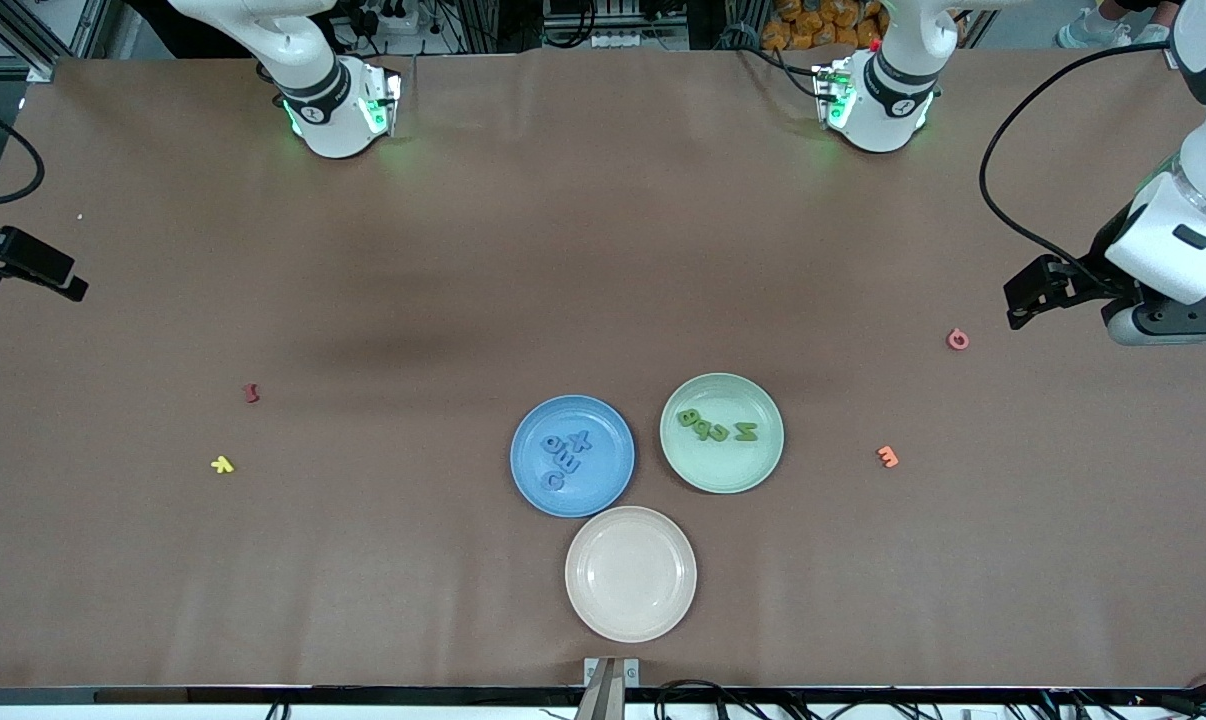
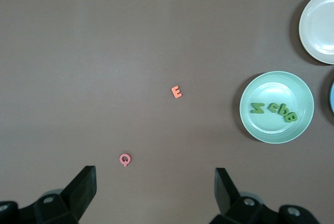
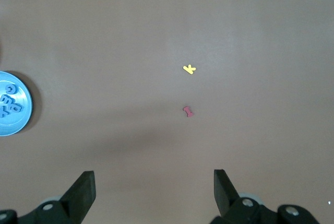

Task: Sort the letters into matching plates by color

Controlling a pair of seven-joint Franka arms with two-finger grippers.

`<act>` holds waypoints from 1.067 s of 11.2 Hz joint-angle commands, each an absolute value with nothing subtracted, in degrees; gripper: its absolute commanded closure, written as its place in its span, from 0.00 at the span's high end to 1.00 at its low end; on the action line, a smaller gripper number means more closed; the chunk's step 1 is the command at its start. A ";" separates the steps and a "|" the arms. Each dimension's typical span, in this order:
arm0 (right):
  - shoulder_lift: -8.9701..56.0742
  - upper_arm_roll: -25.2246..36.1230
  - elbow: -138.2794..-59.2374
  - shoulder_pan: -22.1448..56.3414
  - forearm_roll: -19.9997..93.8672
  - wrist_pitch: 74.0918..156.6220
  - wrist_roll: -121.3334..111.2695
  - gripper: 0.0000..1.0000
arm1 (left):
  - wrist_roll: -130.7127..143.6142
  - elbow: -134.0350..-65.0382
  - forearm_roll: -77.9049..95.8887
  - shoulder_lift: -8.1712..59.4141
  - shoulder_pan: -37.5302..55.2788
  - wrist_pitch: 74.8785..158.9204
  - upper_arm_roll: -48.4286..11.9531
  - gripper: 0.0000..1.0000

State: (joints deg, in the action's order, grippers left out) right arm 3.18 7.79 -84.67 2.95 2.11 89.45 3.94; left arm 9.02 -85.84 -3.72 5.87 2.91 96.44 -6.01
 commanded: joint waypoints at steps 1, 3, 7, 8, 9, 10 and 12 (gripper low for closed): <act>3.08 6.77 -84.55 2.02 1.41 89.65 4.66 1.00 | 12.28 -87.28 -4.31 3.52 0.89 95.89 -7.28 1.00; 3.08 6.77 -84.55 2.02 1.41 89.56 4.66 1.00 | 16.61 -87.10 -2.99 3.60 0.70 95.89 -8.00 1.00; 3.08 6.77 -84.64 2.11 1.41 89.65 4.66 1.00 | 7.56 -87.01 -2.99 3.43 0.96 95.37 -5.98 1.00; 3.08 6.77 -84.64 2.11 1.49 89.56 4.66 1.00 | 6.86 -87.01 -2.99 3.08 0.88 95.10 -5.89 1.00; 3.08 6.77 -84.64 2.11 1.49 89.65 4.66 1.00 | 6.51 -86.84 -2.90 2.64 0.79 95.10 -5.71 1.00; 3.08 6.77 -84.64 2.02 1.49 89.56 4.66 1.00 | 6.42 -86.84 -2.90 2.64 0.79 94.75 -5.71 1.00; 3.08 6.77 -84.64 2.02 1.49 89.56 4.66 1.00 | 6.77 -86.66 -2.90 2.72 0.79 94.31 -5.71 1.00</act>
